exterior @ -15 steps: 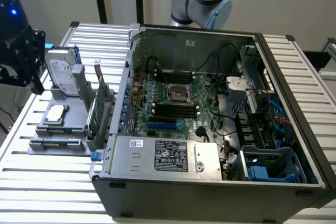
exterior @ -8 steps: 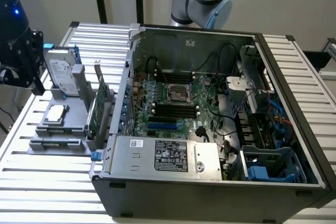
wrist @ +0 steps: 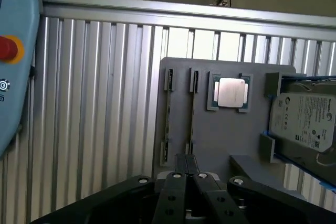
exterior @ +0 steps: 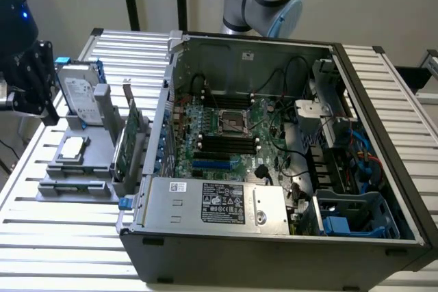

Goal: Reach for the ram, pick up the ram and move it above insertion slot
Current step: 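Pick up the ram and move it above insertion slot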

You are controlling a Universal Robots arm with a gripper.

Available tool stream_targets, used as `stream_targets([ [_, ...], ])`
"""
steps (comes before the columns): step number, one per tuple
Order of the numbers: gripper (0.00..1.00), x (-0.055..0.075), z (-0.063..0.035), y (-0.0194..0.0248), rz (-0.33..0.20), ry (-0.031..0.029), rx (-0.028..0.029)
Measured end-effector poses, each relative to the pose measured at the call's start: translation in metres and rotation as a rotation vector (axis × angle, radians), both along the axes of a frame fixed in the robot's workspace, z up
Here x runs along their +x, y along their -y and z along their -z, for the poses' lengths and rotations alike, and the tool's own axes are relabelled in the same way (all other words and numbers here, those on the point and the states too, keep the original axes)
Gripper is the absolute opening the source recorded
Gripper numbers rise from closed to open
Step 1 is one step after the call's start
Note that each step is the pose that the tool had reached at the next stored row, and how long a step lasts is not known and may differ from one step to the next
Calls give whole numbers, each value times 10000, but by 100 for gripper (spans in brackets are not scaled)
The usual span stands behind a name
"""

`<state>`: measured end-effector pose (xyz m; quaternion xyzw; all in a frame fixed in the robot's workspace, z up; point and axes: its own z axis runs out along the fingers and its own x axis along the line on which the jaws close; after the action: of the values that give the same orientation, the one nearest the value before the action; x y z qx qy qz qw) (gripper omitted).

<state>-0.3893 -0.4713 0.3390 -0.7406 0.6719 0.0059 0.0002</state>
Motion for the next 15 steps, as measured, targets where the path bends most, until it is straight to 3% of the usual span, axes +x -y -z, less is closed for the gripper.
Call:
stream_targets([
  [3, 11, 0, 2, 0, -482, 13, 1],
  [6, 12, 0, 3, 0, -490, 15, 1],
  [12, 36, 0, 20, 0, -480, 17, 3],
  [15, 36, 0, 71, 0, -437, 16, 3],
])
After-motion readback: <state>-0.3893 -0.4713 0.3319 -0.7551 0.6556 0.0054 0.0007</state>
